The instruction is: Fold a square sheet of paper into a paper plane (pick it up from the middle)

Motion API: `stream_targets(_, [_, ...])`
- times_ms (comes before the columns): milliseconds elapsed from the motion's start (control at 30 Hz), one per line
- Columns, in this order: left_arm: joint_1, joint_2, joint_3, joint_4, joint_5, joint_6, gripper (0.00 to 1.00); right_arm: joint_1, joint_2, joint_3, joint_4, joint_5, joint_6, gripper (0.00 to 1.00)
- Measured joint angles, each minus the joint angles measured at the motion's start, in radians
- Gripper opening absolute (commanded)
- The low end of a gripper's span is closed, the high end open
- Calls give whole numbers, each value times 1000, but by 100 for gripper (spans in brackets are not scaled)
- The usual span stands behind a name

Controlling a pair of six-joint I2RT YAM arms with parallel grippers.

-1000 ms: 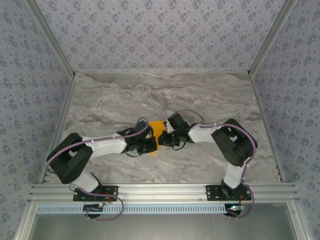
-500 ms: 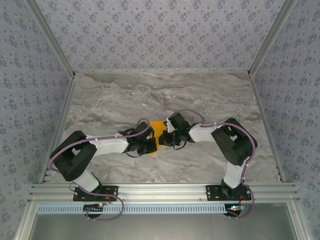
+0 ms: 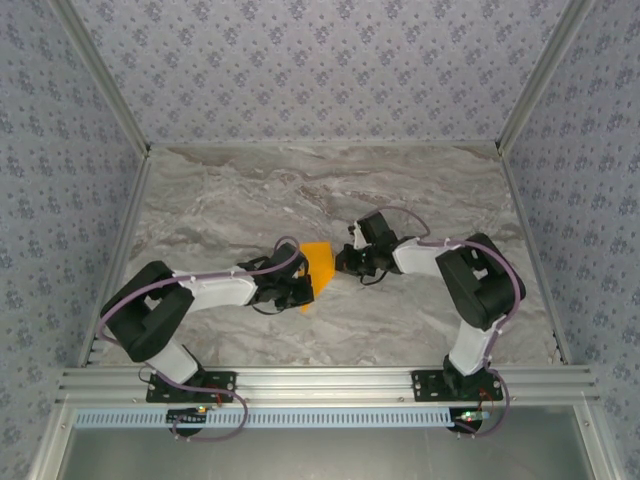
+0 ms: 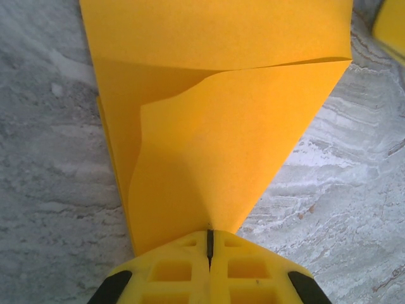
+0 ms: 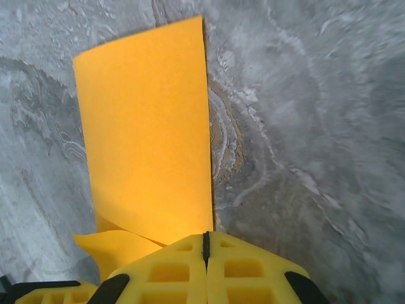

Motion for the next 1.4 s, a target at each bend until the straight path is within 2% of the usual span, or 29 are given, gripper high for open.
stream_targets(133, [0, 3, 6, -3, 0, 5, 0, 66, -41, -8, 4, 18, 1, 8])
stream_targets(300, [0, 7, 13, -11, 0, 9, 0, 124, 6, -6, 29, -6, 17, 7])
stream_targets(533, [0, 8, 13, -6, 0, 10, 0, 79, 68, 12, 51, -66, 26, 6])
stream_targets(700, [0, 16, 12, 16, 0, 10, 0, -16, 71, 13, 43, -90, 17, 6])
stream_targets(800, [0, 16, 12, 19, 1, 10, 0, -48, 54, 15, 16, -60, 7, 6])
stream_targets(933, [0, 17, 13, 22, 1, 10, 0, -33, 14, 15, -16, -27, 5, 6])
stream_targets(1167, [0, 17, 13, 22, 1, 23, 0, 84, 27, 25, 3, -42, 32, 6])
stream_targets(1400, [15, 16, 13, 35, 24, 52, 0, 82, 84, 48, 16, -67, 47, 6])
